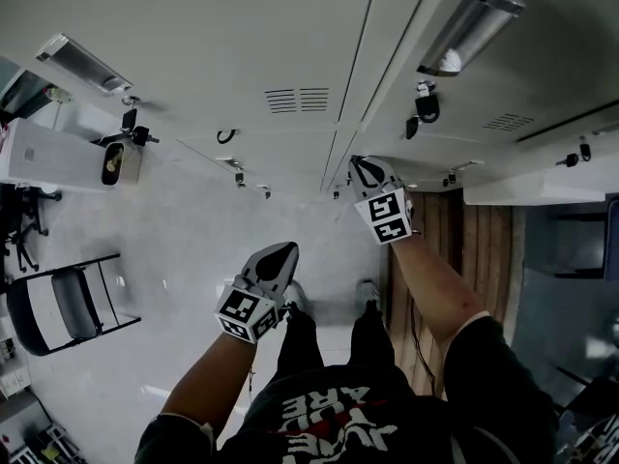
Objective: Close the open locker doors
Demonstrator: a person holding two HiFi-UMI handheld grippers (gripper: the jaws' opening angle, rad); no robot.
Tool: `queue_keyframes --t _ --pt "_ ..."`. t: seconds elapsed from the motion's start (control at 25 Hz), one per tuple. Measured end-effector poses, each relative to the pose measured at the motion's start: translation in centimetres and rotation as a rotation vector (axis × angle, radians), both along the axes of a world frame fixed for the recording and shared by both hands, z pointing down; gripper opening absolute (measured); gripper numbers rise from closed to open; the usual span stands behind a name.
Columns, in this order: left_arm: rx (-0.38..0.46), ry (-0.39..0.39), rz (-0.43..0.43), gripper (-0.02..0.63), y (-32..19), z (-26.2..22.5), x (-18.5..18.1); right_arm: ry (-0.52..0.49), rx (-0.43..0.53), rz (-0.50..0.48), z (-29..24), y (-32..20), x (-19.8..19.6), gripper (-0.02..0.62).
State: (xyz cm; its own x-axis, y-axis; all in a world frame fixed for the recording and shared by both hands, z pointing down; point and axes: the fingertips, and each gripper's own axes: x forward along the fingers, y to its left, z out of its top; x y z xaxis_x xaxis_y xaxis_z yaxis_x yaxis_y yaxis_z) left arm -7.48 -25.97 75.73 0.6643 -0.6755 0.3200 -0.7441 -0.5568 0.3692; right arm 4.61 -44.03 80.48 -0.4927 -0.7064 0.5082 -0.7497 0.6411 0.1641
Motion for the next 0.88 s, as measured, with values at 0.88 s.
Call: queue_keyframes --t 0.88 --pt "-0.001 -0.004 -0.003 0.008 1.1 0.1 0.5 -0.062 -0.068 0.057 0.7 0.2 2.8 0.043"
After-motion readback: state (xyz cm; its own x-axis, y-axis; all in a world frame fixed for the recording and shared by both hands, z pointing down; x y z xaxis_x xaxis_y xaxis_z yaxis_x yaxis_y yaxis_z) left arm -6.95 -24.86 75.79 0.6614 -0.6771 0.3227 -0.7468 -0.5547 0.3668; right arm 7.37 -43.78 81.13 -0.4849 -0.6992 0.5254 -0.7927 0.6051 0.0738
